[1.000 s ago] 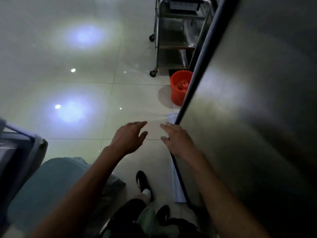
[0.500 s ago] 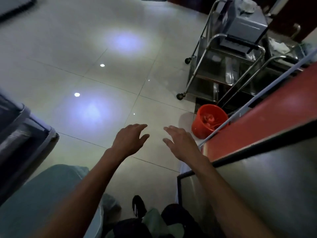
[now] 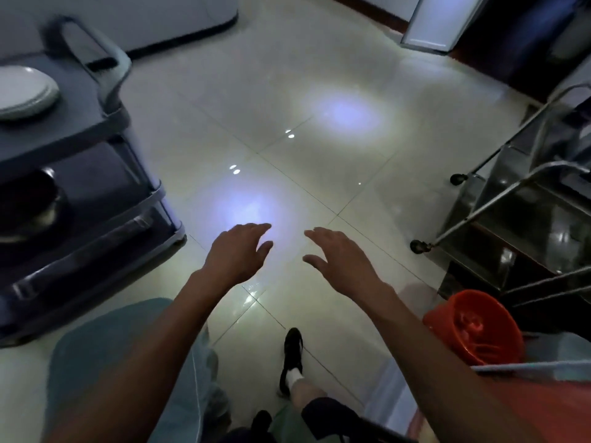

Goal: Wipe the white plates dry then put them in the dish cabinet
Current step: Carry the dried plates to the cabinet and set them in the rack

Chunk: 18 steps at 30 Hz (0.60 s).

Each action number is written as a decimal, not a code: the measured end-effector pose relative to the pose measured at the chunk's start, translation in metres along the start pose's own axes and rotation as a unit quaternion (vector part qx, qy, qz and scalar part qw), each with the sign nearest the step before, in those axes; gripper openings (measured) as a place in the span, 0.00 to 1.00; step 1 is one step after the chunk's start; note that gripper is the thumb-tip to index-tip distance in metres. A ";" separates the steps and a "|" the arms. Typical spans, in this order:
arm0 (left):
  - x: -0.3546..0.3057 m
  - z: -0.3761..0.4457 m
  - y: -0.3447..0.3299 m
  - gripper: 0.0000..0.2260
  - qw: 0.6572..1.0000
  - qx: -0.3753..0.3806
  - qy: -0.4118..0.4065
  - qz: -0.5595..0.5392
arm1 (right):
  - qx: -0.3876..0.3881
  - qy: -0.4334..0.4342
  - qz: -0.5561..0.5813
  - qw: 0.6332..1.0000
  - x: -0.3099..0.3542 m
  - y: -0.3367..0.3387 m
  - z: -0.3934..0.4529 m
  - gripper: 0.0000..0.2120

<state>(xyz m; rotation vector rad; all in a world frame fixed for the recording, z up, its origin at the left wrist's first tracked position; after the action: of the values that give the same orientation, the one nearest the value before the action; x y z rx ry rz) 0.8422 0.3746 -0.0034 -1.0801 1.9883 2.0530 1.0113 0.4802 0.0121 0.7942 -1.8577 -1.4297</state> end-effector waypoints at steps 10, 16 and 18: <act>0.062 0.088 0.066 0.20 0.983 -0.091 0.157 -0.021 | -0.022 0.141 0.007 0.990 0.013 0.044 0.177 0.24; 0.118 0.091 0.105 0.17 0.954 -0.146 0.258 -0.034 | 0.026 0.215 0.075 0.973 0.060 0.042 0.252 0.23; 0.135 0.093 0.117 0.17 0.944 -0.177 0.273 -0.055 | 0.035 0.229 0.080 0.969 0.077 0.040 0.281 0.23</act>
<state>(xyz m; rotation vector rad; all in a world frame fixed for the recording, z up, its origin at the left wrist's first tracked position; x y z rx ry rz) 0.6421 0.3864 0.0146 -1.9682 1.7138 2.2835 0.7381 0.5903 0.0078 0.8982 -1.5771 -0.9828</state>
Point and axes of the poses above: each hand's wrist, its own z-axis towards the middle knuckle, its own y-axis out of the back of the hand, x = y × z, the point moved 6 cm from there along z, towards the middle knuckle, and after that the axes turned 8 degrees about -z, right-handed, at the moved point
